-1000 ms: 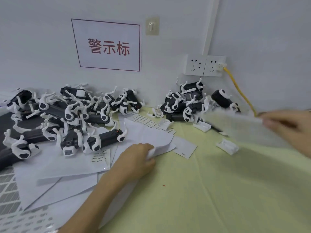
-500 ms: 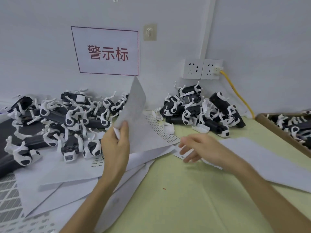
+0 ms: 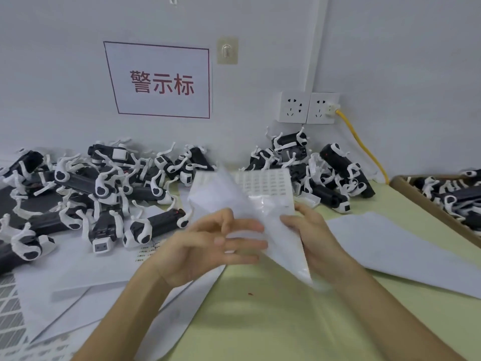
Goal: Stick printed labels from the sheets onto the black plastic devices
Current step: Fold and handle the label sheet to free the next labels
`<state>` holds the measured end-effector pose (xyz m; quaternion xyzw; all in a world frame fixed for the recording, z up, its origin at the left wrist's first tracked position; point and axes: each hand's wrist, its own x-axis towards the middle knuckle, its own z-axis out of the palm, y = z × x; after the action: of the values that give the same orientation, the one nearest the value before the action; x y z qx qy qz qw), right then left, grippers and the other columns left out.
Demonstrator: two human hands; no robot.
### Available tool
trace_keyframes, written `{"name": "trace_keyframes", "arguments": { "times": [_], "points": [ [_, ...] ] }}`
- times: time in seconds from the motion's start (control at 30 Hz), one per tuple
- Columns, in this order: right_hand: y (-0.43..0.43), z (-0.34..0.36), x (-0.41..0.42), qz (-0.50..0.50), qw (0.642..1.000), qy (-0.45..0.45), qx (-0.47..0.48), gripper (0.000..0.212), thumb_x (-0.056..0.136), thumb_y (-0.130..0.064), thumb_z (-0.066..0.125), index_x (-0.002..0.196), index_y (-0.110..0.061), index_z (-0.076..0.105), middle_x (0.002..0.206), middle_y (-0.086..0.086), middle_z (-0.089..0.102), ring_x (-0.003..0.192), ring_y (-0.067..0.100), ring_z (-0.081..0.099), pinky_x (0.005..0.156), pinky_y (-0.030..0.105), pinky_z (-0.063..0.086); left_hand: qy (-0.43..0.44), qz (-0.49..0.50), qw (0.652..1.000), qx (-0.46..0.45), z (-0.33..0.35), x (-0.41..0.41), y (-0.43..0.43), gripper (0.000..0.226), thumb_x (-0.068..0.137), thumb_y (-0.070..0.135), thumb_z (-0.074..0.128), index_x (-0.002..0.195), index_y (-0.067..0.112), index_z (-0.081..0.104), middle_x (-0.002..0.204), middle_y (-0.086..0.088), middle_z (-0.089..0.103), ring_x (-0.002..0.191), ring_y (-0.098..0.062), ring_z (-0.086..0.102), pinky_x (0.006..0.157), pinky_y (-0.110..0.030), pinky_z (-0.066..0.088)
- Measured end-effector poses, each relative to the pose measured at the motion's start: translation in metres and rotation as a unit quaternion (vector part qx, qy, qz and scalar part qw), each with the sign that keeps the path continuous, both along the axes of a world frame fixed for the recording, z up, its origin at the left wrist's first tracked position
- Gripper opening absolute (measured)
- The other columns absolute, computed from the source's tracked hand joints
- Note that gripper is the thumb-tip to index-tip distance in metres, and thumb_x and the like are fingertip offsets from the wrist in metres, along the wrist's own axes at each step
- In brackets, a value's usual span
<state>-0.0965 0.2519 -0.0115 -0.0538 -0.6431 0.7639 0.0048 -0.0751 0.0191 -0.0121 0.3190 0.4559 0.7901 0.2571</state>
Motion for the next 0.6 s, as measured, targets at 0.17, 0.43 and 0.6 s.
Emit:
{"name": "trace_keyframes", "arguments": {
  "times": [0.17,0.43,0.6],
  "points": [
    [0.038,0.022,-0.003,-0.046,0.988,0.112,0.1,0.03,0.096,0.009,0.051,0.114,-0.012,0.065,0.104,0.01,0.077,0.091,0.03,0.074,0.08,0.043,0.058,-0.042,0.103,0.993,-0.043,0.001,-0.004,0.007,0.018,0.076,-0.002,0.057,0.078,0.016,0.053,0.108,-0.014,0.066,0.092,-0.032,0.068,0.087,-0.04,0.055],
    [0.072,0.028,-0.008,-0.044,0.928,0.197,0.313,0.021,0.092,0.003,0.052,0.096,-0.014,0.064,0.095,0.014,0.069,0.083,0.028,0.063,0.071,0.037,0.044,-0.166,0.341,0.916,-0.128,-0.005,-0.016,0.003,0.054,0.093,0.054,0.057,0.129,0.014,0.062,0.121,-0.014,0.073,0.11,-0.039,0.07,0.089,-0.051,0.059],
    [0.064,0.015,-0.009,-0.079,0.866,0.23,0.438,0.039,0.088,-0.019,0.071,0.124,-0.026,0.057,0.112,-0.01,0.064,0.106,0.018,0.06,0.09,0.036,0.047,-0.132,0.308,0.926,-0.174,-0.014,-0.014,0.016,0.031,0.098,0.018,0.063,0.126,0.005,0.064,0.114,-0.01,0.077,0.099,-0.027,0.076,0.071,-0.035,0.063]
  ]
}}
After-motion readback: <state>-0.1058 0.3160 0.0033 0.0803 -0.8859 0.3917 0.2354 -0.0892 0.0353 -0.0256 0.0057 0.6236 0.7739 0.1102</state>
